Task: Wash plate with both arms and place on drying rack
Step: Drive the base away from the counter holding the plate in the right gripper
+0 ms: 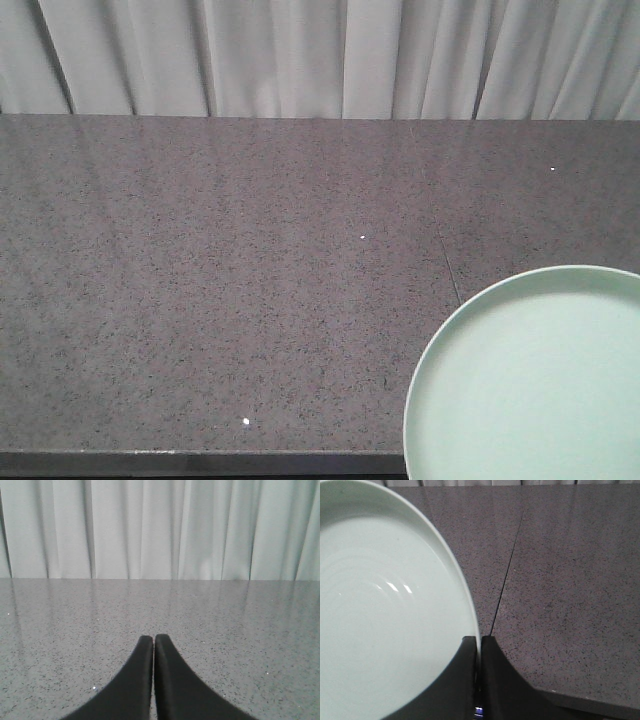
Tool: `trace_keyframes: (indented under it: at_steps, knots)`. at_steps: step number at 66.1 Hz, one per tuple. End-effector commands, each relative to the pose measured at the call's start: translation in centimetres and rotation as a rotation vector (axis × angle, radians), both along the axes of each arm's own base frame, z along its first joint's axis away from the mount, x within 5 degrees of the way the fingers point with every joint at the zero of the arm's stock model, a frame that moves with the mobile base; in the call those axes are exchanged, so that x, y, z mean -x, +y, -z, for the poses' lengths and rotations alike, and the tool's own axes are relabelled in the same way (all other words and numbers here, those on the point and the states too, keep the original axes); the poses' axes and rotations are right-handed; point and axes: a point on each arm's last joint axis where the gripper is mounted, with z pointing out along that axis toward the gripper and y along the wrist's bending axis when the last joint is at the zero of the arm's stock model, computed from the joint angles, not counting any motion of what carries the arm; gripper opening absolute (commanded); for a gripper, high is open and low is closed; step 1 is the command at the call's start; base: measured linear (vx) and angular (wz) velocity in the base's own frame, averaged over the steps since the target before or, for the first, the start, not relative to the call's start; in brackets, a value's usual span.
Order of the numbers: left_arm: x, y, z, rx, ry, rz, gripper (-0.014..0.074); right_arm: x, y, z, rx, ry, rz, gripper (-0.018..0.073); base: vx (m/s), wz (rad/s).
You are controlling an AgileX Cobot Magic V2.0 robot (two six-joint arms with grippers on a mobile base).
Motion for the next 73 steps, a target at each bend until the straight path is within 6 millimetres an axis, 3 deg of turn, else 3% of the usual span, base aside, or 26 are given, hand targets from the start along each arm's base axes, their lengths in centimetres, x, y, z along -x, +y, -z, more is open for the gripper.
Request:
trace_keyframes:
  at_steps: [1,35,73]
  knots:
    - [0.10,0.12,-0.22,0.011,-0.073,-0.013,-0.0006,-0.34,-0.05,-1.24,-0.025,-0.080,0.021,-0.0005,-0.04,0.03]
    - [0.10,0.12,-0.22,0.011,-0.073,-0.013,-0.0006,-0.36,-0.05,-1.23,-0.024,-0.080,0.021,-0.0005,-0.12,0.12]
    - [0.10,0.12,-0.22,0.011,-0.073,-0.013,-0.0006,-0.36,-0.05,-1.23,-0.024,-0.080,0.021,-0.0005,-0.18,0.39]
